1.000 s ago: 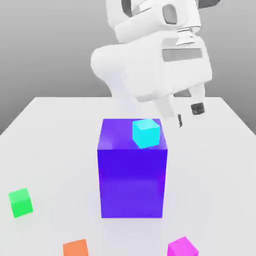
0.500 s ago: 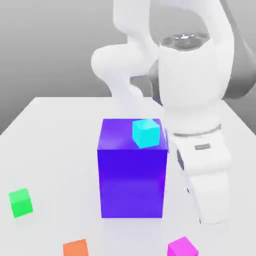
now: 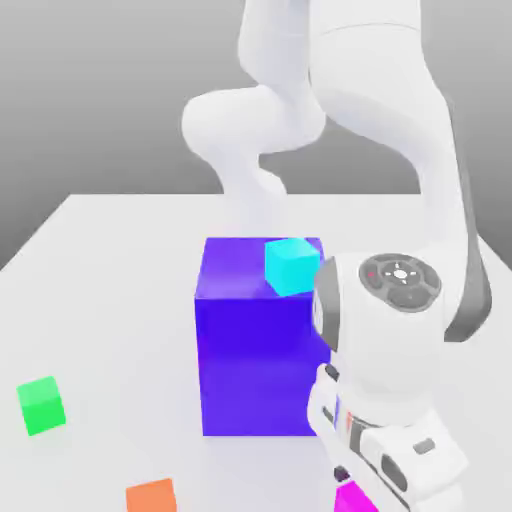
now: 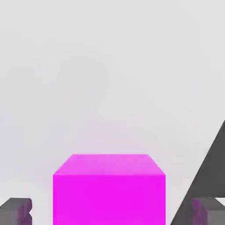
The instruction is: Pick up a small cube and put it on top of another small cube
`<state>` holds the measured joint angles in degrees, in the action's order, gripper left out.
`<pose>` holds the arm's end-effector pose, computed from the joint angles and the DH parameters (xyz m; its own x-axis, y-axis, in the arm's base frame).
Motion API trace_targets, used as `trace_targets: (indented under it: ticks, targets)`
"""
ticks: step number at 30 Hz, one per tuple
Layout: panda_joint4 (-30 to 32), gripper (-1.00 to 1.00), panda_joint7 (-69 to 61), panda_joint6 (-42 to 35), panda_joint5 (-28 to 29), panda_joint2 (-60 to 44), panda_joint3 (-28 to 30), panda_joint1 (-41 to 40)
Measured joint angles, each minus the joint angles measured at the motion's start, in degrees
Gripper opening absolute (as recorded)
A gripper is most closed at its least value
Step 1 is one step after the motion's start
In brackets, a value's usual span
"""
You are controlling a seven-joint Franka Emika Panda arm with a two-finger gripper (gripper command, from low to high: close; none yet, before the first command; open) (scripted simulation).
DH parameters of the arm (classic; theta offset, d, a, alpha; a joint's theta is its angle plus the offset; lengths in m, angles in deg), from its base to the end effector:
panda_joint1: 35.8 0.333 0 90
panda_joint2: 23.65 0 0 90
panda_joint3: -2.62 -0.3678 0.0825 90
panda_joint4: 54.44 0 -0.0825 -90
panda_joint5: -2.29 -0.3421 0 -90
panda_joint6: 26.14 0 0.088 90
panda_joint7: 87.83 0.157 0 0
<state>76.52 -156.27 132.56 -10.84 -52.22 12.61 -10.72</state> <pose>0.5155 0.1306 0.1709 0.3012 0.9536 0.0001 0.9536 -0.3012 0.0009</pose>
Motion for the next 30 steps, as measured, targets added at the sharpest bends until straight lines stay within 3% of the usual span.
trace_targets:
  ticks: [4, 8, 22, 25, 30]
  targets:
    - [-0.13, -1.0, 0.0, -1.42, 0.67, -0.15, -0.18, -0.17]
    - [1.66, -1.0, 2.29, -5.38, 3.22, 6.95, 2.27, 1.37]
    - [14.14, -1.0, 6.39, -7.78, 5.74, 21.41, 26.73, -17.42]
    - [14.23, -1.0, 2.71, -6.17, 0.34, 18.9, 28.87, -23.31]
    - [13.47, -1.0, -4.66, -1.75, -9.92, 12.0, 22.71, -29.34]
